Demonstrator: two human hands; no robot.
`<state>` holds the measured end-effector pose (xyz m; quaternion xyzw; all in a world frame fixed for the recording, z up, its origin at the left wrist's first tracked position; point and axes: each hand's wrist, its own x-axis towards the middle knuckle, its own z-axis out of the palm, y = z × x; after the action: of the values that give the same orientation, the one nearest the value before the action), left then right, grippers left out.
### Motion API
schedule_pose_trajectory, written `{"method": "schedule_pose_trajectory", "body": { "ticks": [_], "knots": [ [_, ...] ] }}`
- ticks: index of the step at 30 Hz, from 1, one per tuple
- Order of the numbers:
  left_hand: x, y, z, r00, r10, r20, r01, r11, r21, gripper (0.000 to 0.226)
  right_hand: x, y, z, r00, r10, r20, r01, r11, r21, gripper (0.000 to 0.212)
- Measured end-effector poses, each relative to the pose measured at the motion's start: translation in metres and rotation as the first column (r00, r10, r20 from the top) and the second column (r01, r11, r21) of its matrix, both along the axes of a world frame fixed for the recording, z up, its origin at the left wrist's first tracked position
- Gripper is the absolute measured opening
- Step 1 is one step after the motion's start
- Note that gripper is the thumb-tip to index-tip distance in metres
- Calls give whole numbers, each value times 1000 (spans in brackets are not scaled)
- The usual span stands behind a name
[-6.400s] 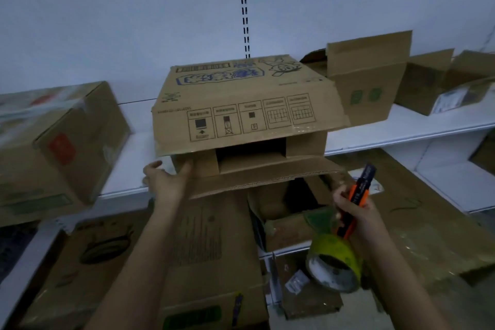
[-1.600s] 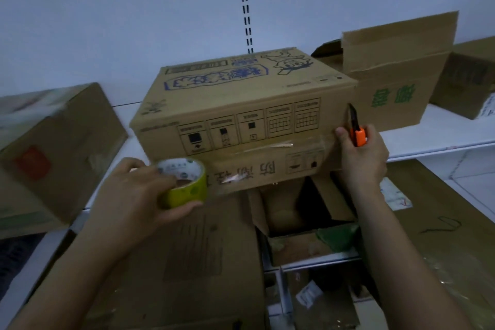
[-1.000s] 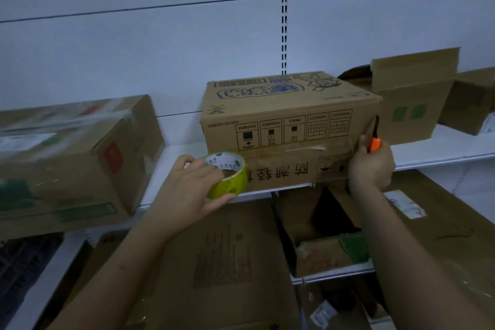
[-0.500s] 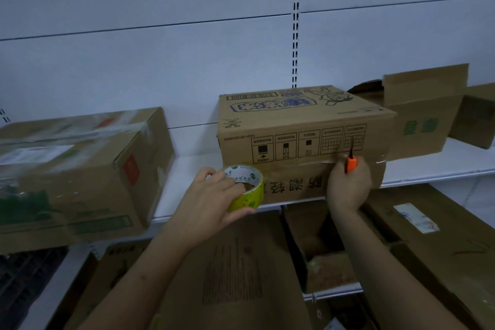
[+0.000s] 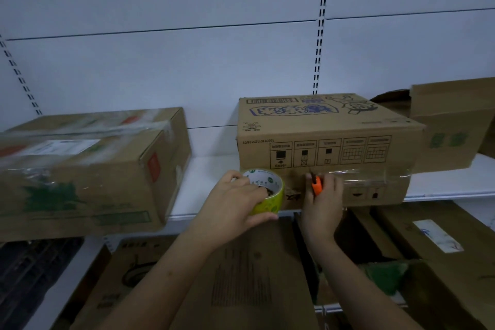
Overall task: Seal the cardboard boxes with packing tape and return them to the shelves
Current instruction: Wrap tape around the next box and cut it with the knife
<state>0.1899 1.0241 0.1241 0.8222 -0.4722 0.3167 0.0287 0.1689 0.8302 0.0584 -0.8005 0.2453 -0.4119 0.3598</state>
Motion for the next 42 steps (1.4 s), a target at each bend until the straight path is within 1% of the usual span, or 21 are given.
{"method": "schedule_pose_trajectory", "body": {
  "ticks": [2, 8, 12, 17, 19, 20, 23, 25, 27, 30, 34, 38, 42],
  "knots": [
    [0, 1, 1, 1000, -3, 5, 3, 1000, 8, 46, 2, 4, 2, 999, -22, -31, 23, 1000, 9, 28],
    [0, 1, 3, 995, -26, 96, 24, 1000, 20, 46, 4, 0, 8, 995, -78, -64, 79, 997, 18, 27],
    [-6, -2, 9, 987, -54, 149, 51, 998, 22, 38, 5, -2, 13, 993, -93, -74, 95, 995, 20, 28],
    [-16, 9, 12, 990, -35, 134, 26, 998, 63, 26, 7, -3, 11, 992, -99, -79, 100, 995, 1, 25],
    [-23, 19, 18, 988, 4, 152, -9, 999, 36, 26, 8, -1, 12, 991, -109, -78, 111, 994, 17, 21],
    [-23, 30, 21, 985, 50, 165, -52, 999, 9, 28, 9, -1, 13, 990, -116, -75, 118, 993, 21, 20],
    [-18, 70, 28, 953, 240, 187, -239, 971, -28, 47, 11, 0, 12, 989, -128, -74, 129, 992, 1, 19],
    [-12, 81, 23, 934, 312, 174, -314, 949, -16, 54, 11, 0, 11, 990, -123, -69, 123, 992, 1, 19],
    [-5, 76, 17, 916, 367, 161, -369, 929, -19, 54, 11, 0, 10, 991, -119, -64, 121, 992, 22, 22],
    [8, 70, 11, 887, 432, 161, -428, 902, -60, 51, 11, 0, 10, 991, -116, -62, 118, 993, 20, 27],
    [30, 64, 2, 843, 530, 89, -527, 848, -58, 42, 10, -3, 9, 993, -93, -71, 92, 996, -17, 29],
    [46, 49, 5, 833, 554, 8, -553, 832, -45, 37, 7, -9, 9, 997, -30, -74, 26, 999, -47, 29],
    [61, 32, 6, 826, 548, -131, -548, 836, 37, 34, -3, -19, 7, 997, 11, -82, -24, 988, -154, 26]
  ]
}}
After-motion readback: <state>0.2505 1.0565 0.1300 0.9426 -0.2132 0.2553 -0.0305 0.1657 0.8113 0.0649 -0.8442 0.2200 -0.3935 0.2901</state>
